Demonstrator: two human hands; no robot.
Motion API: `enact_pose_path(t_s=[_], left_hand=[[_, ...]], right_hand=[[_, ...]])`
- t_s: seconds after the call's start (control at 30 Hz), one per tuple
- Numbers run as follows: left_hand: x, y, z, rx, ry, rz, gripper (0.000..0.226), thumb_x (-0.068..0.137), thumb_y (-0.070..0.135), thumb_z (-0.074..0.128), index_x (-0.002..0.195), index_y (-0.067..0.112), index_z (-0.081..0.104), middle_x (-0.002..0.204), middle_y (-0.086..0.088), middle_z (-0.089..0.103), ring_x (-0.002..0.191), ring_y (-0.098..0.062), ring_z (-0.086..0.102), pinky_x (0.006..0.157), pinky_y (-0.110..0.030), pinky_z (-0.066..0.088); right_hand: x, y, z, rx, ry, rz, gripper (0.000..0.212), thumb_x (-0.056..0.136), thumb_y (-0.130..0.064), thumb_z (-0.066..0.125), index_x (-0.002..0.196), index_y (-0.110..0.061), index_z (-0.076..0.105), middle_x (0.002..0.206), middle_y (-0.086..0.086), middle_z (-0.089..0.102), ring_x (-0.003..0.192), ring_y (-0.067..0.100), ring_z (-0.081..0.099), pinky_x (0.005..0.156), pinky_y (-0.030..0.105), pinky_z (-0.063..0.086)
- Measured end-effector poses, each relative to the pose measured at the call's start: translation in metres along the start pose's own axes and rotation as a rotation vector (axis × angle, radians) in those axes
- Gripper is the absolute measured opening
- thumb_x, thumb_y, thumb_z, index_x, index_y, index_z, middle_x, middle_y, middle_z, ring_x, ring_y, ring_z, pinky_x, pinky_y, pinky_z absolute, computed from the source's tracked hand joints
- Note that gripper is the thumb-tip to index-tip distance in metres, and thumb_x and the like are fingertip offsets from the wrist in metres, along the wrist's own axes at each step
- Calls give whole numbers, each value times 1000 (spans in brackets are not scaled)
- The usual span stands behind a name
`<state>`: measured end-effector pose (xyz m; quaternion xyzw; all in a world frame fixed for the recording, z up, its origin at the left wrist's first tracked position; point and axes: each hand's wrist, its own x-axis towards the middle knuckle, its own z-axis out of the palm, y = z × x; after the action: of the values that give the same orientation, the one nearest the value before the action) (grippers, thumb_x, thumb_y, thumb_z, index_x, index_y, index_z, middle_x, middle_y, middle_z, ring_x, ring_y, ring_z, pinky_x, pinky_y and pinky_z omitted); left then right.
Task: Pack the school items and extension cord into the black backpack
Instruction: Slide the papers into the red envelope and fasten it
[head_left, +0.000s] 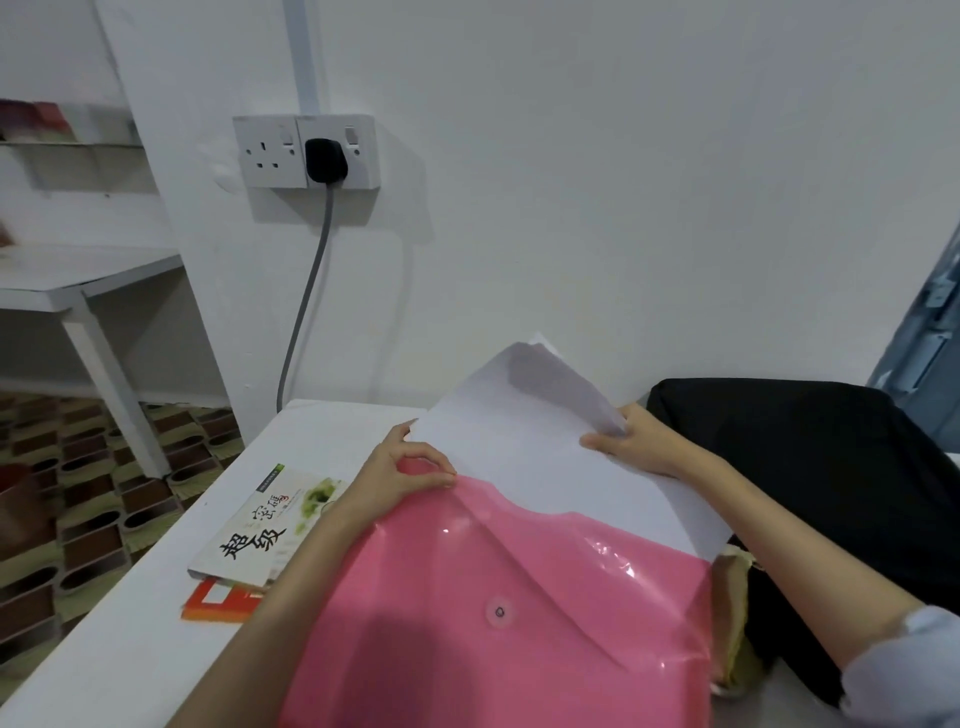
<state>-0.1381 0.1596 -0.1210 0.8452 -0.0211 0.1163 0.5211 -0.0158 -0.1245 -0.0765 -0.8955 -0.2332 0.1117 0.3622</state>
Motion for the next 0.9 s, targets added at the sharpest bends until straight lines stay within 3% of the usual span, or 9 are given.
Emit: enact_pose_path(t_s=[0.1,0.2,0.27,0.33,0.4,0.47,0.6,0.83,0.9], left_hand=[[-1,0,8,48,97,60,29,67,10,81,61,38,71,132,15,42,122,6,37,101,-11,26],[1,0,12,105,142,105,25,66,13,82,63,36,72,136,12,41,120,-1,39,91,0,24],[2,1,13,104,144,110,27,65,13,82,62,37,72,135,10,42,116,2,39,93,-1,25],[2,3,14,96,129,95,25,65,14,82,64,37,72,136,9,41,117,-7,43,102,-16,29],[2,5,14,97,139,93,23,65,15,83,65,35,73,137,7,41,119,-16,44,104,-26,30],[3,6,14,110,161,100,28,65,14,83,63,40,71,137,6,42,122,-15,41,103,-22,27],[0,4,15,106,155,105,32,64,14,83,62,44,70,128,16,44,121,-16,44,97,-12,27],[-3,4,26,138,185,77,32,64,22,83,61,50,68,123,23,41,119,-23,42,107,-36,30],[-2,3,30,142,213,87,31,64,22,83,63,49,68,127,18,43,116,-26,43,106,-37,31]], right_hand=[[-3,1,-6,-48,-58,20,43,87,-25,65,56,-17,35,49,-6,34,43,9,29,49,22,25],[-4,1,-4,-54,-71,12,36,85,-28,67,61,-18,42,50,-13,39,44,6,34,53,23,28],[-4,1,1,-67,-92,-14,15,83,-35,68,87,-26,57,71,-17,56,62,5,53,66,25,42],[-4,-2,7,-124,-133,-12,25,76,-47,66,99,-39,60,94,-8,66,86,18,63,85,36,49],[-5,-9,12,-164,-194,-14,18,76,-45,66,92,-37,62,89,-4,69,81,19,64,80,29,50],[-6,-18,19,-133,-263,-5,8,81,-34,67,86,-32,61,74,-9,65,64,10,59,64,16,46],[-8,-21,29,-147,-347,21,12,81,-28,68,74,-29,59,55,-17,56,52,4,50,56,15,38],[-7,-32,22,-229,-405,48,14,76,-29,74,73,-25,62,64,-15,58,58,5,55,58,16,41],[-6,-33,40,-340,-432,35,20,77,-33,74,85,-18,62,80,-7,53,69,12,53,64,22,41]])
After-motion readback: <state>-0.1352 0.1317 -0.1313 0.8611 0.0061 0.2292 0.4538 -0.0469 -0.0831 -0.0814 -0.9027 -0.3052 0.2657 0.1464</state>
